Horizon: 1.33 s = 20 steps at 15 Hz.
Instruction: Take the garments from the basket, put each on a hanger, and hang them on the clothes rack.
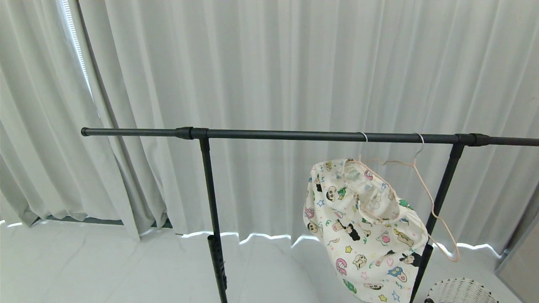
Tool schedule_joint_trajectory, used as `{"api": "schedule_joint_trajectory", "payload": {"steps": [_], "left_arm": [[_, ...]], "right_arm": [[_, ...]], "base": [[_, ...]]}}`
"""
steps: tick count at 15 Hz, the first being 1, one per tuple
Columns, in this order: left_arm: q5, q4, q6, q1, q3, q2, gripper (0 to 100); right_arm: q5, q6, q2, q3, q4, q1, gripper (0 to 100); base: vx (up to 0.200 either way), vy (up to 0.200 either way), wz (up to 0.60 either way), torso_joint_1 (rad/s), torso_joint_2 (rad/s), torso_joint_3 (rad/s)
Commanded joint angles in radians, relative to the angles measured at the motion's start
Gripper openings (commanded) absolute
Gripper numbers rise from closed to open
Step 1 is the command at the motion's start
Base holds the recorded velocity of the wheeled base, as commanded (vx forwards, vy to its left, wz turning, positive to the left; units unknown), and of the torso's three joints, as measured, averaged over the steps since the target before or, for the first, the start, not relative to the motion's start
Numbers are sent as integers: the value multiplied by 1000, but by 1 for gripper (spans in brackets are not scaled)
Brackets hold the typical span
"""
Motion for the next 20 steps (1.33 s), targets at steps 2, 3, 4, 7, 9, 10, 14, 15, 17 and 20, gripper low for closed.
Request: {"api": "schedule_joint_trajectory", "payload": {"steps": [2, 3, 4, 7, 9, 10, 14, 15, 17, 20], "left_arm": [[-1, 0, -1, 0, 0, 6, 100], [-1, 0, -20, -3, 0, 10, 100], [0, 0, -35, -7, 0, 17, 100], [0, 0, -63, -7, 0, 13, 100], [0, 0, -63, -7, 0, 2, 100], [0, 0, -63, -7, 0, -7, 100], [3, 0, -63, -7, 0, -15, 100], [3, 0, -63, -7, 0, -18, 100], [6, 0, -63, -7, 0, -32, 100], [19, 0, -63, -7, 0, -40, 100]], "right_arm": [[0, -1, -25, 4, 0, -5, 100], [0, -1, -25, 4, 0, -5, 100], [0, -4, -26, 4, 0, -5, 100], [0, -51, -28, 4, -6, -4, 100], [0, -73, -45, 7, -15, -2, 100], [0, -73, -65, 7, -15, -4, 100], [0, -77, -62, 7, -17, -5, 100], [0, -83, -57, 7, -17, -5, 100], [0, -89, -59, 7, -22, -5, 100], [0, -88, -65, 7, -22, -5, 100]], "base": [[-200, 0, 0, 0, -2, 2], [-200, 0, 0, -2, 2, 7], [-200, 0, 0, -110, 227, 124], [-200, 0, 0, -170, 357, 172], [-100, 0, 0, -54, 122, 66], [0, 0, 0, 0, 0, 0], [0, 0, 0, 0, 0, 0], [0, 0, 0, 0, 0, 0], [0, 0, 0, 0, 0, 0], [0, 0, 0, -89, 205, 109]]}}
